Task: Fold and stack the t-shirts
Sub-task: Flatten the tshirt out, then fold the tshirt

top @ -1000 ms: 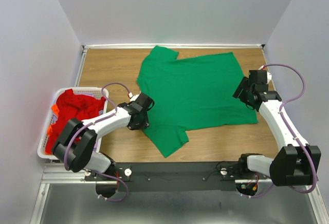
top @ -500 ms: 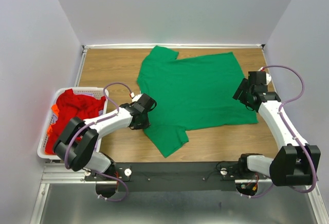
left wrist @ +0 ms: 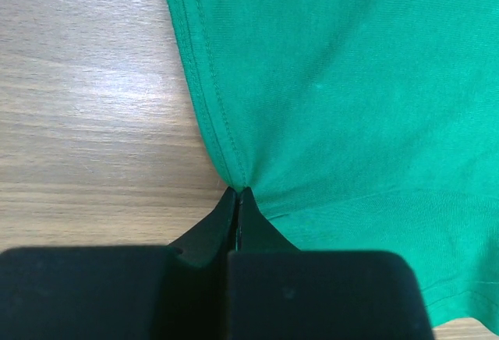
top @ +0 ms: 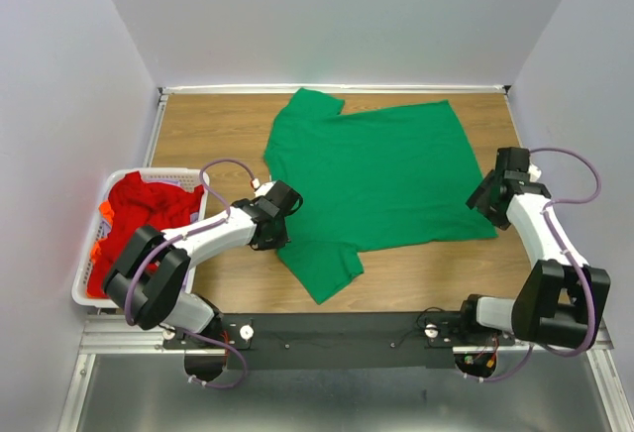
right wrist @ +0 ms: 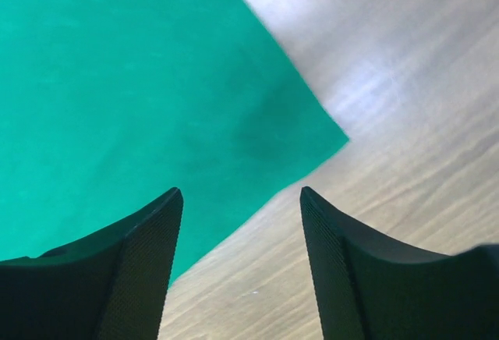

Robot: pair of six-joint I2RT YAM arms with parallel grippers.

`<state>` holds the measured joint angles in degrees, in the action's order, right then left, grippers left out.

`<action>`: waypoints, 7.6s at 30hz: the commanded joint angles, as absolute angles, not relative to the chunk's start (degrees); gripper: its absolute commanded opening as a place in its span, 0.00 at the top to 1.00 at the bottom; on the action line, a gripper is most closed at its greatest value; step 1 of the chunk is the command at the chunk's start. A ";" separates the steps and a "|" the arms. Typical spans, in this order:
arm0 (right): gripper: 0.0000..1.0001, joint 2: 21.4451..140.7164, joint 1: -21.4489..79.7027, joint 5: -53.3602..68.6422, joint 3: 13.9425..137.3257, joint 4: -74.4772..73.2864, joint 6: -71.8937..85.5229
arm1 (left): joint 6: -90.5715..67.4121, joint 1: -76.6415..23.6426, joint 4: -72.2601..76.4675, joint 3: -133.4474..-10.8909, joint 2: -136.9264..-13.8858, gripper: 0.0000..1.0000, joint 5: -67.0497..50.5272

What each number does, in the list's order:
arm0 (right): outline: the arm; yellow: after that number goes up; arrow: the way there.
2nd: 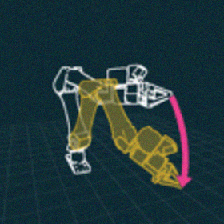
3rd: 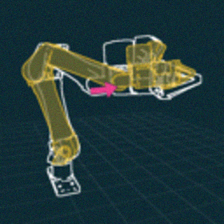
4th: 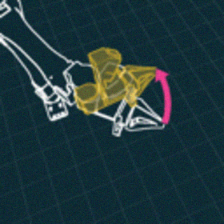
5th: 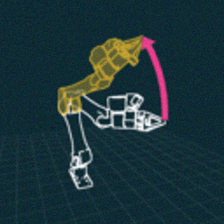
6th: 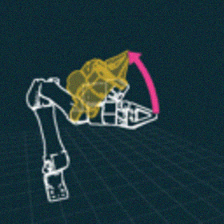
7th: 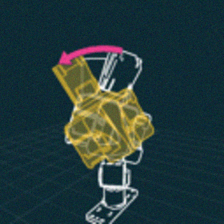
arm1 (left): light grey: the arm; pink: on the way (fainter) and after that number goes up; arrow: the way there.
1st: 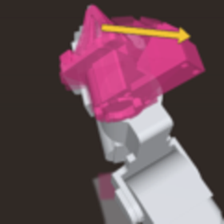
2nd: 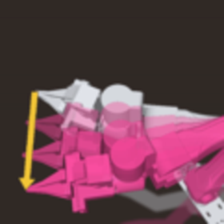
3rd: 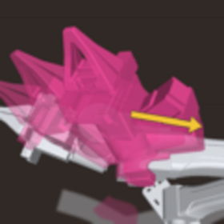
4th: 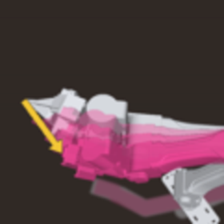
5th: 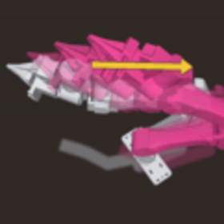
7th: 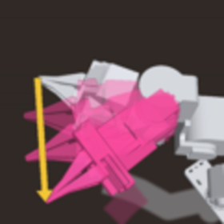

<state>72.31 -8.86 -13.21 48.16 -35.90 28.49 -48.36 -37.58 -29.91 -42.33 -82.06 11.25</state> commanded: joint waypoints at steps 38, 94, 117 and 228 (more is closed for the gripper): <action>0.51 82.88 -22.32 -8.88 43.15 -36.29 31.64 | -42.45 -33.31 -37.79 -43.33 -78.05 1.00 11.78; 0.99 77.69 -22.24 -8.36 51.05 -47.11 30.07 | -32.88 -24.27 -43.15 -49.74 -74.44 1.00 7.91; 0.99 96.41 -18.02 -4.57 71.45 -44.83 23.73 | -27.42 -18.72 -39.20 -63.01 -89.11 1.00 10.63; 0.99 115.58 59.77 -14.59 84.37 -15.64 -5.18 | -34.28 -16.08 -17.67 -40.17 -72.33 0.27 17.49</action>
<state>116.36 60.45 -9.32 80.68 -15.55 -1.98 -33.69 -16.45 -17.91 -40.95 -73.45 16.10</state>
